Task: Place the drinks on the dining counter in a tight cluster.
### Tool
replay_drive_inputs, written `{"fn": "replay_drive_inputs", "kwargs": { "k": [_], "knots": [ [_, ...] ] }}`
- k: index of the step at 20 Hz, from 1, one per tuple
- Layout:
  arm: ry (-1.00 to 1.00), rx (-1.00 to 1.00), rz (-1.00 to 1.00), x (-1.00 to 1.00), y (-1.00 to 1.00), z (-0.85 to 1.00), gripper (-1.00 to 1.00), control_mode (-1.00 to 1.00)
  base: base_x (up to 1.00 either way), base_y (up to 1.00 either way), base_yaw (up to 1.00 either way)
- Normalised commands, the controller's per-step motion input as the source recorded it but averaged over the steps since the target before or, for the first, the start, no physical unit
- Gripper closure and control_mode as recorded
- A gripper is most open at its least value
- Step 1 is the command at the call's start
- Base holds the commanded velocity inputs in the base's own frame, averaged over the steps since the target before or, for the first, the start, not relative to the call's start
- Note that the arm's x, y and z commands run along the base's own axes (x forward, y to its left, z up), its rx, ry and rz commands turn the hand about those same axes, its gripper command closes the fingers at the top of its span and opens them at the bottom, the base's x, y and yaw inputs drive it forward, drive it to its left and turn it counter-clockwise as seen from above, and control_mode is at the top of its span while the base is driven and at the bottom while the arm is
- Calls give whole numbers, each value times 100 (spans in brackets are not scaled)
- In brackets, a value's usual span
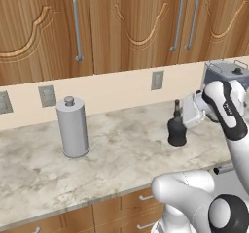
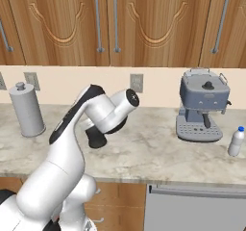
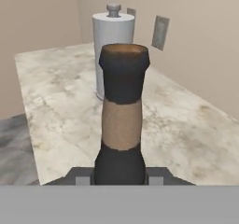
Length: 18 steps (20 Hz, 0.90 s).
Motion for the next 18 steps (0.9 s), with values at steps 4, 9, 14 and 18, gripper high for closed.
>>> {"fn": "replay_drive_inputs", "kwargs": {
  "k": [4,9,14,18],
  "knots": [
    [-1,6,0,-16,-4,40,100,-100,0,0,0],
    [-3,3,0,-1,0,6,100,-100,0,0,0],
    [0,0,0,0,0,0,100,-100,0,0,0],
    [0,0,0,-7,0,0,100,100,-29,0,0]
  ]
}}
